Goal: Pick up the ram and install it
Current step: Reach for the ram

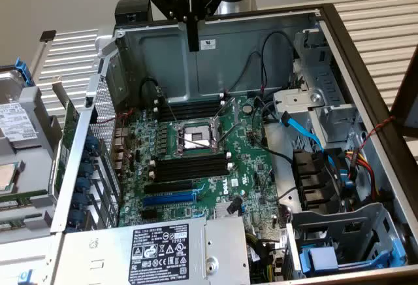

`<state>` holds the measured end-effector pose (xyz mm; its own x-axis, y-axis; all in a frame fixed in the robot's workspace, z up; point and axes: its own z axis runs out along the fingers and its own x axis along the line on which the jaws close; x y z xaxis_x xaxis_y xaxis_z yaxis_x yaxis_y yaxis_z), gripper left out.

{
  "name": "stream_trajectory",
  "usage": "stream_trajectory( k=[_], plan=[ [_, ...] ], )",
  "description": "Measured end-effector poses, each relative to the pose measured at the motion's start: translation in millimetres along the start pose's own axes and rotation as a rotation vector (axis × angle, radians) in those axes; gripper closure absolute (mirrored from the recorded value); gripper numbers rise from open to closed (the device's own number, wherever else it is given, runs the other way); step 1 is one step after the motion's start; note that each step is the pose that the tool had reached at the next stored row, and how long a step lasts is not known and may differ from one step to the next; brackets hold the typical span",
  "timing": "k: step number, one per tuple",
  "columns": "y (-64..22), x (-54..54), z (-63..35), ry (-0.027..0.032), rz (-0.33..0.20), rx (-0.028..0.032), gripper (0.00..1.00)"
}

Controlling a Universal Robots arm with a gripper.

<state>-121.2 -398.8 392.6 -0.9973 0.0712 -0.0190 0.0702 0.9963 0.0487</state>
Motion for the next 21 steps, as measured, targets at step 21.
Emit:
stream_trajectory(
  k=[21],
  plan=[
    [-1.5,21.5,-0.4,0.0,0.0,0.0,0.89]
  ],
)
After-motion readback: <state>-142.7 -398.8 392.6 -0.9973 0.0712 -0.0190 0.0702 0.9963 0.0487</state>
